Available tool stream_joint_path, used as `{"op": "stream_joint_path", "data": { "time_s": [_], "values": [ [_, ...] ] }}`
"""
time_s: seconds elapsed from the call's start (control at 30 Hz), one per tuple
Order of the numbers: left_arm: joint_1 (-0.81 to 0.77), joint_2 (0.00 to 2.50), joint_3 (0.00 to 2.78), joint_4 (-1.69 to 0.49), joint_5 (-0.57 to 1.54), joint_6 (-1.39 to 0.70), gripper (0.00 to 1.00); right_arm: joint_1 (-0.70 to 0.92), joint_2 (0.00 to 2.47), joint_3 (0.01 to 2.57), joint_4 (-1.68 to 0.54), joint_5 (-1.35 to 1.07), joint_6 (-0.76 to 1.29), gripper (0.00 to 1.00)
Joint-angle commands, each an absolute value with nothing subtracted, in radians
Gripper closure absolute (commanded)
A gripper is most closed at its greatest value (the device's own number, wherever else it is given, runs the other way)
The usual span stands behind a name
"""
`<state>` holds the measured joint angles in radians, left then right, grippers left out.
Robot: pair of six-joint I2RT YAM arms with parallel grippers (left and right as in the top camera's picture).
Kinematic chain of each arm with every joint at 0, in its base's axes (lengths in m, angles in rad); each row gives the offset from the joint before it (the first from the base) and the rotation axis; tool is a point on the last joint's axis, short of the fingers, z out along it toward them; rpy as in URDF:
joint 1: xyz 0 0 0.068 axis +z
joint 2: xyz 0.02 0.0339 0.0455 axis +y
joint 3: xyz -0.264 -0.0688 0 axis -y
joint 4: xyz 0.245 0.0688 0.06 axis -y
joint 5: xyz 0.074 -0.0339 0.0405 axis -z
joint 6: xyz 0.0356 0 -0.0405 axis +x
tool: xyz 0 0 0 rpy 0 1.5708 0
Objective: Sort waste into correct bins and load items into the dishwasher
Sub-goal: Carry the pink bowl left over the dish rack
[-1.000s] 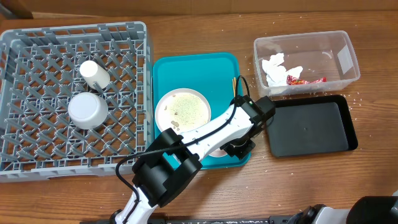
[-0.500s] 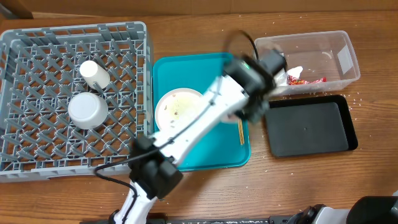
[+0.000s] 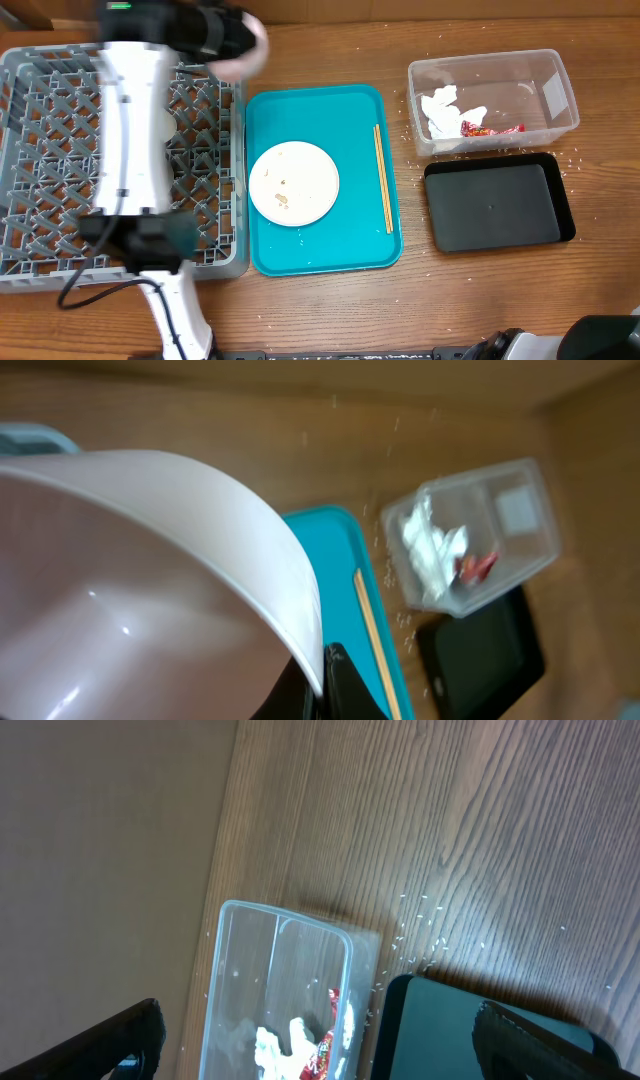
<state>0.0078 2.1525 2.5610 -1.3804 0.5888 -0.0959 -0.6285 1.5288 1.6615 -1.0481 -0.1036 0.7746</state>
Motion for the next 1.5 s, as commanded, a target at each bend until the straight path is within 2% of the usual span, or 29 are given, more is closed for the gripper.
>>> {"op": "stream_joint_path", "data": {
  "time_s": [0.0,0.33,0.57,0.67,1.03,1.47],
  "values": [
    [0.148,2.122,2.575,-1.326,0.918,-0.027,0.96,-0.63,1.5,1.683,-1.047,-0.094,0.779,0.0],
    [0.447,2.189,2.553,-1.267,1.008,-0.074,0.96,-0.63,1.5,1.683,-1.047,-0.094,0.779,0.0],
    [0.567,2.35,2.553,-1.1,1.406,-0.076,0.96,-0.63,1.5,1.683,-1.047,-0.094,0.779,0.0],
    [0.597,2.42,2.553,-1.06,1.511,-0.076,0.96,-0.63,1.5,1.683,-1.047,-0.094,0.779,0.0],
    [0.638,2.606,2.553,-1.076,1.521,-0.147,0.96,-0.63,1.5,1.683,-1.047,-0.094,0.779,0.0],
    [0.695,2.628,2.553,-1.079,1.448,-0.145,0.96,-0.63,1.5,1.683,-1.047,-0.094,0.779,0.0]
  ]
}}
